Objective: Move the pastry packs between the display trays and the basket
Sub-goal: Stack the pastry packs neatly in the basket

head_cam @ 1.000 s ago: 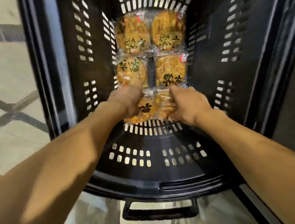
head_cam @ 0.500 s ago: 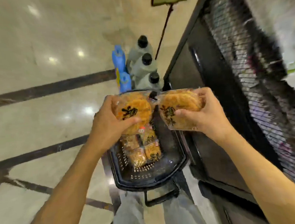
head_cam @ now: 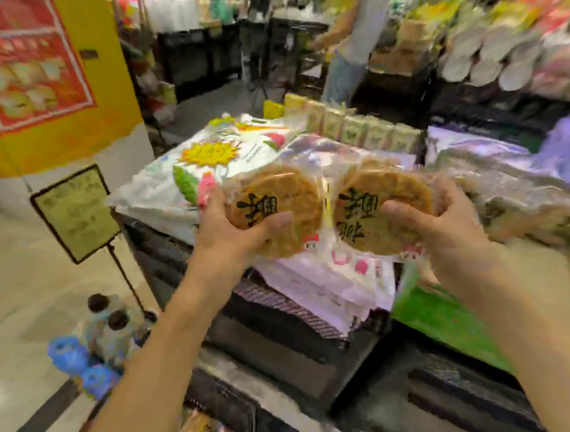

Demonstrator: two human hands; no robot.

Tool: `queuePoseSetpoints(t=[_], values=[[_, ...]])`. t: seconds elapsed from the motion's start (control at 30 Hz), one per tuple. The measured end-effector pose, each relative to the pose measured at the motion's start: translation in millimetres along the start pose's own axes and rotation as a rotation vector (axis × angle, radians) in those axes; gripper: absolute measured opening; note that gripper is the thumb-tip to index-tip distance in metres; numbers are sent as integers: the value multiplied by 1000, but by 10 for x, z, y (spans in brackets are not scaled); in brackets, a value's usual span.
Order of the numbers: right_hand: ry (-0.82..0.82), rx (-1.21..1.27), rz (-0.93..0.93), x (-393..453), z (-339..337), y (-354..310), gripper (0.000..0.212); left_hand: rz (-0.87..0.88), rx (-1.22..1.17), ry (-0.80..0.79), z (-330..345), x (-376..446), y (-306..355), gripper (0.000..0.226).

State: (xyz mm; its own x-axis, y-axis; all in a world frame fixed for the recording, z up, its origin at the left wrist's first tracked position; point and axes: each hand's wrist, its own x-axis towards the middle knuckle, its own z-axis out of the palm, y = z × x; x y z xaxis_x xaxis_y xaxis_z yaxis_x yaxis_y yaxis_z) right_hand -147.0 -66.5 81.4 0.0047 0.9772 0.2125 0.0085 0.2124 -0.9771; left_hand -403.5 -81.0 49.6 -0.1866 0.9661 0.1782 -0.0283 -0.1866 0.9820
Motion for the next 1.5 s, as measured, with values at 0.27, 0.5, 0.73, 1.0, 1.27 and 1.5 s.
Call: queuePoseSetpoints(t=[0.27, 0.5, 0.73, 1.0, 1.27, 1.5], values=[[349, -14, 30, 89, -2524, -66, 54, -19, -39, -347, 2720, 466, -5, 62], [453, -118, 170, 501, -4067, 389, 87, -70, 78, -465, 4359, 860, -537, 78], [497, -290, 358, 832, -4408, 933, 62, -161, 225, -540, 4799, 1210, -1168, 57], [561, -470, 501, 1234, -4220, 1376, 60, -263, 289, -616, 4891, 1513, -1654, 53], [627, -514, 504, 1375, -4205, 1633, 80, -290, 278, -634, 5001, 1592, -1993, 68], [268, -1203, 514, 1431, -4291, 1554, 94, -176, 525, -608, 5013, 1559, -2049, 94]])
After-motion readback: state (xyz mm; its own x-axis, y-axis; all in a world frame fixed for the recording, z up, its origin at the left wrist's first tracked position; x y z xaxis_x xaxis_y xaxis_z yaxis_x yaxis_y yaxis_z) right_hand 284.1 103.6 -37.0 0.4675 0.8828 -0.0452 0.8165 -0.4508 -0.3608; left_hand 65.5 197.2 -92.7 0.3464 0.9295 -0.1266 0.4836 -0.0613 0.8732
